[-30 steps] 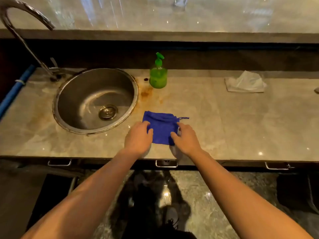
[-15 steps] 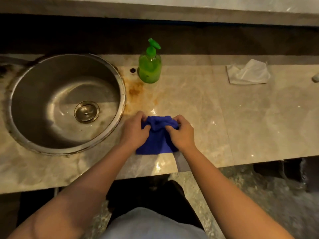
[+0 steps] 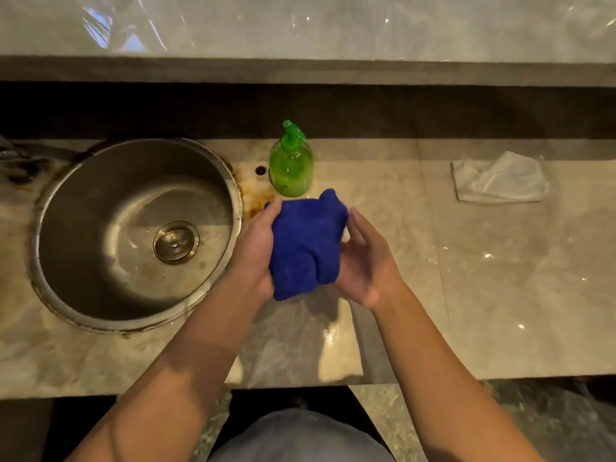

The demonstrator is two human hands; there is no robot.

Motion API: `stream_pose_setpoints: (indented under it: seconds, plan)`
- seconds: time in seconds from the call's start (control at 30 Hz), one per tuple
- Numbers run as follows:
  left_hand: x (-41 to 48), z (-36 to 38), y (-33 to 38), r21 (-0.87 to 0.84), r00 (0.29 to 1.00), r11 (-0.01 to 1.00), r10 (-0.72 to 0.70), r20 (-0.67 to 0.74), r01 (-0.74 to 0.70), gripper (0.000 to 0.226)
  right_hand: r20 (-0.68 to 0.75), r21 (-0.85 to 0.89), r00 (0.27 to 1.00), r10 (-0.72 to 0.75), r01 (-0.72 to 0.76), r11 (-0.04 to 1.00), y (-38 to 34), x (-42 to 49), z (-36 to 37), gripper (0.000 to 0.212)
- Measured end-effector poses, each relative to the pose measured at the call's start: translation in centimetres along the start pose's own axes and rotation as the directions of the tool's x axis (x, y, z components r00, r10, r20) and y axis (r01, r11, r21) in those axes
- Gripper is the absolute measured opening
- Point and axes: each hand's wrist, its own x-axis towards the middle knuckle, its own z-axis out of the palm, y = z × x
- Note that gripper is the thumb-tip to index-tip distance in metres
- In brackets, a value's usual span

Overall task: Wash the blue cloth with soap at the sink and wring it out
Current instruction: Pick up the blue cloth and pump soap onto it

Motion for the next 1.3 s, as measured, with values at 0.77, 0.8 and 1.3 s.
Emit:
stream_pose_setpoints:
  seconds: [0.77,0.8,1.3]
  plan:
    - [4.8,6.6,9.9,0.633,0.934,0.758,0.323,-0.151,-0.159,0.038,-0.013,0.095,0.999,-0.052,0.053,0.994,-5.6,5.1,3.2,0.044]
    - [4.7,6.5,9.9,0.599,0.94,0.789,0.295,-0.169,-0.139,0.043,-0.011,0.099,0.999,-0.045,0.046,0.994,-5.6,5.2,3.2,0.044]
    - [4.1,7.6,9.2,0.534,0.926,0.834,0.301,-0.226,-0.141,0.034,0.081,0.11,0.997,-0.016,0.007,0.994,-5.2,4.3,4.2,0.048]
